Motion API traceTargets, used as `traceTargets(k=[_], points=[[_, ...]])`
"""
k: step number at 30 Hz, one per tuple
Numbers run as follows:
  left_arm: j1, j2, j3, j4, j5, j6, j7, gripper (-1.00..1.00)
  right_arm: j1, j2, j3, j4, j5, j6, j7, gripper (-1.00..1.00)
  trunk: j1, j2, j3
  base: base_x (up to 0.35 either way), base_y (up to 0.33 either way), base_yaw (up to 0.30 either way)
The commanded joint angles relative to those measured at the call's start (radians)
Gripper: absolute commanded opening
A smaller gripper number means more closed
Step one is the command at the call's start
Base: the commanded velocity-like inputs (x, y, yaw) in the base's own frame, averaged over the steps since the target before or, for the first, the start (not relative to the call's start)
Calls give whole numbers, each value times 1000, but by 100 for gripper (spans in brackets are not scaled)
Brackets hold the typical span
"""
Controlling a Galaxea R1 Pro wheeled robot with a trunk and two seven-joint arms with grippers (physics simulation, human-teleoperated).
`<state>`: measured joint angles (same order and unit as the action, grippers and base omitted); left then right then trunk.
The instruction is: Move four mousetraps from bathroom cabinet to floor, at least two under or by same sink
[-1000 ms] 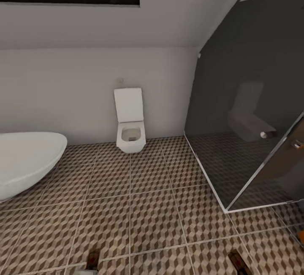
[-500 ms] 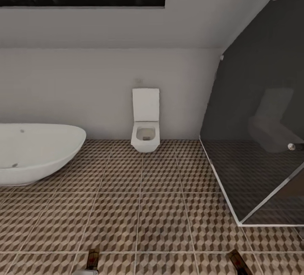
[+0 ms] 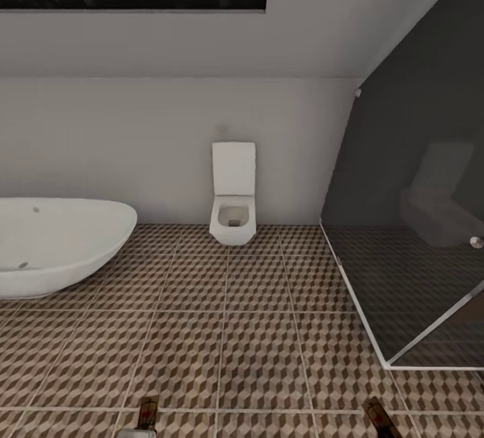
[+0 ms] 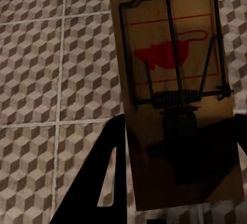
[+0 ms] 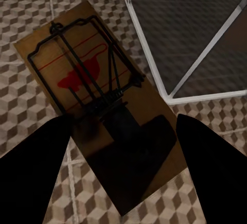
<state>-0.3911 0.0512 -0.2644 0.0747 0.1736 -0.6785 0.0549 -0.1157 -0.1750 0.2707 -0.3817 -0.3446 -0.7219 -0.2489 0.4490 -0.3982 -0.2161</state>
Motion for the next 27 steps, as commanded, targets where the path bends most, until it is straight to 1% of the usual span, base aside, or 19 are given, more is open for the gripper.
traceTargets(k=[1, 4, 10, 14, 18, 27], points=[[-2, -1, -9, 4, 3, -6, 6, -100, -1, -1, 8, 0, -4, -2, -8, -100, 1, -2, -2, 261, 0, -8], [-2, 0, -9, 4, 3, -6, 6, -100, -1, -1, 8, 0, -4, -2, -7, -100, 1, -2, -2, 276, 0, -105], [-2, 0, -9, 4, 3, -6, 6, -100, -1, 0, 8, 0, -3, -2, -7, -100, 1, -2, -1, 288, 0, -217], [-2, 0, -9, 4, 3, -6, 6, -100, -1, 0, 8, 0, -3, -2, -7, -100, 1, -2, 0, 269, 0, -56], [-2, 0, -8, 4, 3, -6, 6, -100, -1, 0, 8, 0, -2, -2, -7, -100, 1, -2, 0, 86, 0, -9], [-2, 0, -8, 4, 3, -6, 6, -100, -1, 0, 8, 0, -2, -2, -7, -100, 1, -2, 0, 5, 0, -1]])
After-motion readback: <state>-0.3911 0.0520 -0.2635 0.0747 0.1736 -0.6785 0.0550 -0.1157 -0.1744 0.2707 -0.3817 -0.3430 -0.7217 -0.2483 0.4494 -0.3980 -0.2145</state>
